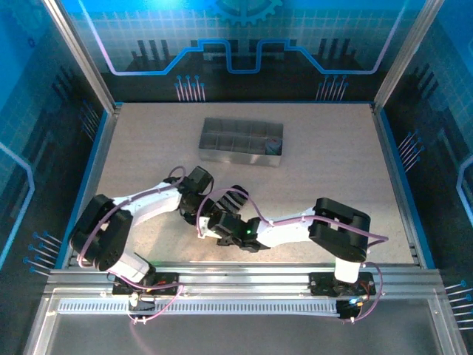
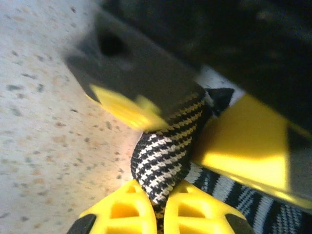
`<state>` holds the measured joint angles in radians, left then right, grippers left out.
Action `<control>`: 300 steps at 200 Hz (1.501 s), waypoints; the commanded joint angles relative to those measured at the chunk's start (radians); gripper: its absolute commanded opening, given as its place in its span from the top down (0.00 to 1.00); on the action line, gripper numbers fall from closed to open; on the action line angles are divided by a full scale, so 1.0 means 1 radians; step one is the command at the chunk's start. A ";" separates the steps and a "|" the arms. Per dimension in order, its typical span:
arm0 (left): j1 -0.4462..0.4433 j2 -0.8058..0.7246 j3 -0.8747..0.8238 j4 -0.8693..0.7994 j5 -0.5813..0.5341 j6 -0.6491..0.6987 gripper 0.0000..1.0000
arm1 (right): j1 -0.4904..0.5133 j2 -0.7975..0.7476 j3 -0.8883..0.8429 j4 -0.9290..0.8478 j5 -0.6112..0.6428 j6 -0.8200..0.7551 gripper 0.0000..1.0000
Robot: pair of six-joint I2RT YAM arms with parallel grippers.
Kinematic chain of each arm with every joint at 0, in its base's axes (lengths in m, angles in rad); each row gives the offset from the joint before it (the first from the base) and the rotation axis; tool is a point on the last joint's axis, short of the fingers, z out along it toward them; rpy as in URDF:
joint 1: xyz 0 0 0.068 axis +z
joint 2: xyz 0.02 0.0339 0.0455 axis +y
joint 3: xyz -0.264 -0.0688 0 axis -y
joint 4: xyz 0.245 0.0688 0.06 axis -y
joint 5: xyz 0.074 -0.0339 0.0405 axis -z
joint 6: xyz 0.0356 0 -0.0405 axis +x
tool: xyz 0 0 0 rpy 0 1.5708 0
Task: Roll the socks
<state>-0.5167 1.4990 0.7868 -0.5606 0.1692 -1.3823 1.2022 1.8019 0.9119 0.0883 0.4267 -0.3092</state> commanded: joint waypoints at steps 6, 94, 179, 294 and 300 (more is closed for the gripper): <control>0.029 -0.125 -0.079 -0.133 0.036 -0.063 0.29 | -0.128 0.004 -0.099 -0.095 -0.279 0.175 1.00; 0.162 -0.314 -0.181 0.023 0.109 0.027 0.16 | -0.330 0.097 -0.136 -0.104 -0.755 0.366 1.00; 0.065 -0.099 -0.207 0.359 0.164 0.089 0.35 | -0.440 0.196 -0.136 -0.104 -0.907 0.464 1.00; 0.030 0.098 -0.152 0.071 0.071 0.172 1.00 | -0.409 0.039 -0.099 -0.113 -0.757 0.375 0.71; 0.031 0.092 -0.144 0.046 0.063 0.169 1.00 | -0.384 -0.008 -0.112 -0.096 -0.697 0.355 0.65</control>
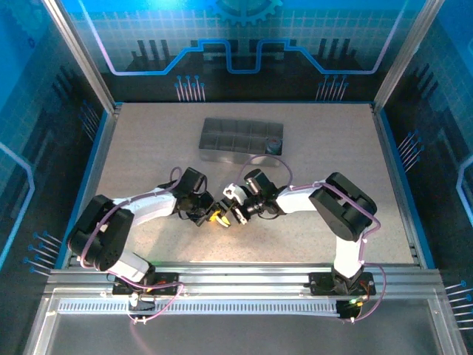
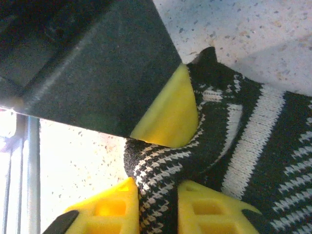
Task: Roll the socks
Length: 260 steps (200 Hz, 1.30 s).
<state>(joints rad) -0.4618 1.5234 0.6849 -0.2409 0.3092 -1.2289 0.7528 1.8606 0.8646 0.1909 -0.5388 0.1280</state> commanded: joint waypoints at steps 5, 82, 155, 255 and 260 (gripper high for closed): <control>-0.024 0.061 -0.033 -0.298 -0.085 0.012 1.00 | 0.090 -0.109 -0.085 -0.181 0.316 -0.101 0.62; -0.040 0.015 0.020 -0.435 -0.080 -0.105 1.00 | 0.434 -0.300 -0.140 -0.009 0.989 -0.324 0.36; -0.041 0.043 0.060 -0.439 -0.058 -0.118 1.00 | 0.489 -0.115 -0.016 -0.019 1.033 -0.339 0.40; -0.035 -0.081 0.045 -0.432 -0.055 -0.175 0.58 | 0.420 -0.012 0.066 -0.242 0.865 -0.251 1.00; -0.034 -0.095 0.044 -0.432 -0.055 -0.184 0.52 | 0.409 -0.015 0.056 -0.252 0.833 -0.236 1.00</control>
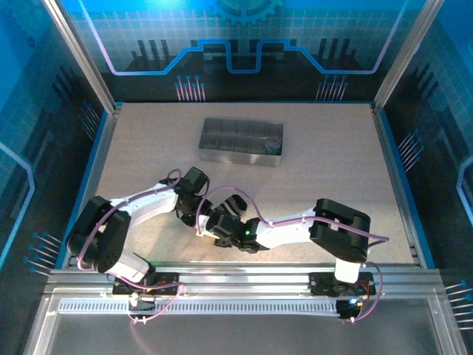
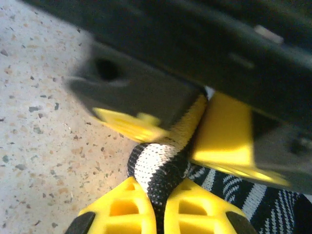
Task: Roll the socks
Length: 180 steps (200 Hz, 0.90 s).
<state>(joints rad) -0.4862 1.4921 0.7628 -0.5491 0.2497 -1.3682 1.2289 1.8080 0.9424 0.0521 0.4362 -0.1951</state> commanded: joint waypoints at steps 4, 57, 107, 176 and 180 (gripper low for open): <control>-0.006 -0.076 -0.035 -0.124 0.003 -0.051 0.48 | -0.076 0.033 -0.033 -0.116 -0.165 0.097 1.00; 0.042 -0.193 -0.027 -0.107 -0.021 -0.042 0.19 | -0.214 -0.023 -0.241 -0.010 -0.497 0.248 1.00; 0.033 -0.174 -0.040 0.029 0.047 0.014 0.25 | -0.340 0.029 -0.311 0.071 -0.691 0.346 1.00; -0.050 -0.021 0.024 0.023 0.018 0.077 0.44 | -0.420 0.111 -0.354 0.145 -0.783 0.424 1.00; -0.051 -0.012 0.024 0.025 0.015 0.080 0.44 | -0.422 0.111 -0.356 0.147 -0.781 0.426 1.00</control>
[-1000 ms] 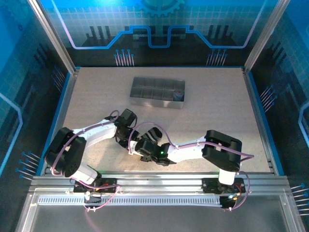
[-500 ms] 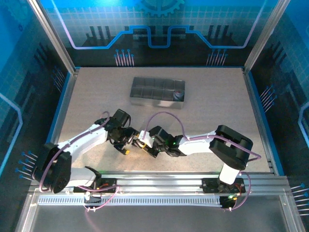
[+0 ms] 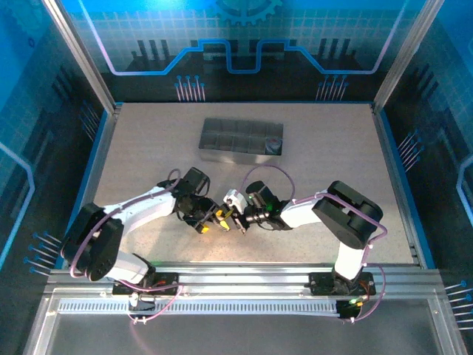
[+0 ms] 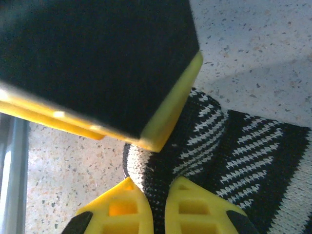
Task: Roll the socks
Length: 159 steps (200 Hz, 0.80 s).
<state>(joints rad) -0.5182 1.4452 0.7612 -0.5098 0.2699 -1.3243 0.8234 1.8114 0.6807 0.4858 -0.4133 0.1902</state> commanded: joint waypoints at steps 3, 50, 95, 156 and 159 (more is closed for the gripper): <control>-0.020 0.040 0.026 -0.013 -0.009 0.040 0.44 | -0.017 0.108 -0.096 -0.285 0.071 0.040 1.00; -0.042 0.203 0.048 -0.010 -0.022 0.117 0.60 | -0.020 0.083 -0.084 -0.298 0.131 0.024 1.00; -0.047 0.209 -0.033 -0.079 -0.022 0.130 0.98 | -0.016 0.052 0.035 -0.397 0.201 -0.126 0.95; -0.040 -0.060 -0.179 -0.253 -0.105 -0.123 1.00 | 0.070 0.141 0.388 -0.653 0.138 -0.580 0.86; -0.039 -0.075 -0.183 -0.250 -0.105 -0.141 1.00 | 0.075 0.137 0.396 -0.654 0.137 -0.597 0.84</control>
<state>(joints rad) -0.5312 1.4197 0.6884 -0.4541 0.1699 -1.3174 0.8612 1.8866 1.0149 0.0063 -0.4244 -0.1337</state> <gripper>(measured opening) 0.088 0.117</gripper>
